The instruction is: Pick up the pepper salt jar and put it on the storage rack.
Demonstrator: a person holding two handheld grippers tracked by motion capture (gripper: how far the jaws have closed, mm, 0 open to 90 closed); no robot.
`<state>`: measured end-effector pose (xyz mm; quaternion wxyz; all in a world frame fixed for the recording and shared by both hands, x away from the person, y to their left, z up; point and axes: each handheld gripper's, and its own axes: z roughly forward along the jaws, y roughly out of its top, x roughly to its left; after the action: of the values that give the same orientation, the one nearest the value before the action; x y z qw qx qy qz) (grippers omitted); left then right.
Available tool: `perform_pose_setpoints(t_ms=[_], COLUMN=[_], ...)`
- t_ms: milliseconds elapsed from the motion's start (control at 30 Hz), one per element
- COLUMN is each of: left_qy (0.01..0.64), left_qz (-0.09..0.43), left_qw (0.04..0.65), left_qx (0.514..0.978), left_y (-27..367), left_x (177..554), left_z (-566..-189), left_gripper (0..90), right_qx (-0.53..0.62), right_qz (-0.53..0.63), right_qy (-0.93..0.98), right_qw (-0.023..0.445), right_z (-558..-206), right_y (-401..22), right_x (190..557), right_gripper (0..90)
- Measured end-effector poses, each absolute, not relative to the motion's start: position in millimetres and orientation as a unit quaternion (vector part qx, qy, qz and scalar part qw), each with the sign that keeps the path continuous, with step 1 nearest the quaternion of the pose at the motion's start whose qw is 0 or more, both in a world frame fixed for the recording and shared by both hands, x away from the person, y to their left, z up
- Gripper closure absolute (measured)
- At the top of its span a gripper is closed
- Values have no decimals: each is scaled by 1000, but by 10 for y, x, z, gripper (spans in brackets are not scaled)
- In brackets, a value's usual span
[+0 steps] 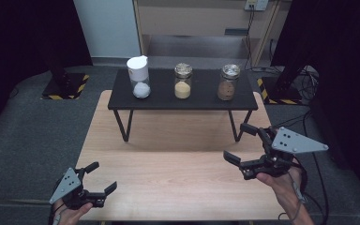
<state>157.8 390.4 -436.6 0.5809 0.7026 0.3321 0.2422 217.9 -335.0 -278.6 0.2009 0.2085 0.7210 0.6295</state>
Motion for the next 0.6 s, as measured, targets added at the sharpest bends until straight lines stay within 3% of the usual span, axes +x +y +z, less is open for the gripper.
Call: perform_pose_setpoints(t_ms=[600], left_qy=[332], left_qz=[244], left_qw=[581], left_qx=[702], left_y=[3903], left_x=[1574], left_z=[-4365], left_gripper=[9], right_qx=[244], right_qz=[610], right_qy=[725], right_qw=[206], right_z=[-3204], right_y=[-3545], right_x=[1857], right_gripper=[72])
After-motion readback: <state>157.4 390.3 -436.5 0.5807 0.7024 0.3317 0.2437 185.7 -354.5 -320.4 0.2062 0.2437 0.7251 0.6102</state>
